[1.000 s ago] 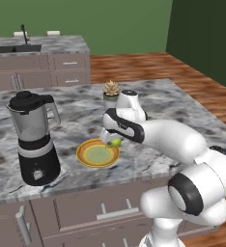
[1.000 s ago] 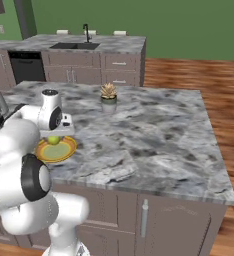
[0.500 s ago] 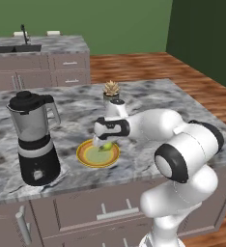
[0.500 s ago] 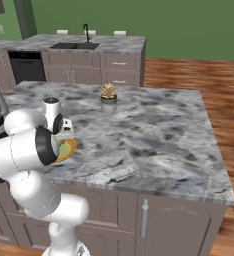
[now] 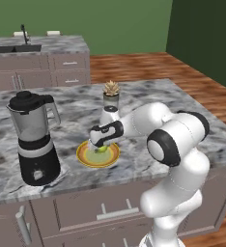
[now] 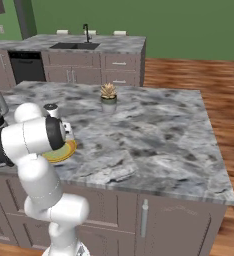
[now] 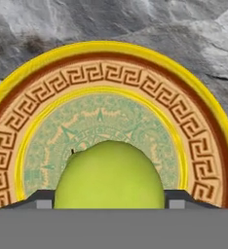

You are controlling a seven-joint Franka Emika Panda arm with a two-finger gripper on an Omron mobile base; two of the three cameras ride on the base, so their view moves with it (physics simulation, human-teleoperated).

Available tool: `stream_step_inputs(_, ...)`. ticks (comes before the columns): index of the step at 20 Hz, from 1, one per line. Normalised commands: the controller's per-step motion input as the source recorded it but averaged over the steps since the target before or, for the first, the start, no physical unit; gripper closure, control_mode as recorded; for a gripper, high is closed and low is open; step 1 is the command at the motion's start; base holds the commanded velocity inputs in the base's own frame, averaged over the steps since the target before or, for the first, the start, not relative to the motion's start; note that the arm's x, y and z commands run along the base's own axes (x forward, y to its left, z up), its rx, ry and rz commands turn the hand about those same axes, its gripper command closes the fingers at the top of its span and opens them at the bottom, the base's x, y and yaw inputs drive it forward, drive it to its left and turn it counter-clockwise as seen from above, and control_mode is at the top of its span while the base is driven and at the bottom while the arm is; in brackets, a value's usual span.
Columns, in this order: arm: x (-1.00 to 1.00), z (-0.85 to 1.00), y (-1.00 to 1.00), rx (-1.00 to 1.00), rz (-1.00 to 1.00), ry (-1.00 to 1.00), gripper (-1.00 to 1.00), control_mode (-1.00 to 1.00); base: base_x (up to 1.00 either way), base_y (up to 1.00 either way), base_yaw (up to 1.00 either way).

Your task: Pick the pear and peach from the fridge and place them on the plate next to the blender to make a fruit smoothie.

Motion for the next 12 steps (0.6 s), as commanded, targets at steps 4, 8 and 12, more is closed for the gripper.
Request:
stream_step_inputs(4,0.00,0.00,0.00,0.00,0.00,0.00,-1.00,-1.00,0.00,0.00,0.00)
stream_step_inputs(8,-0.01,0.36,0.00,0.00,0.00,-0.05,-1.00,-1.00,0.00,0.00,0.00)
stream_step_inputs(12,-0.35,0.90,-0.02,0.00,0.00,-0.12,-1.00,-1.00,0.00,0.00,0.00)
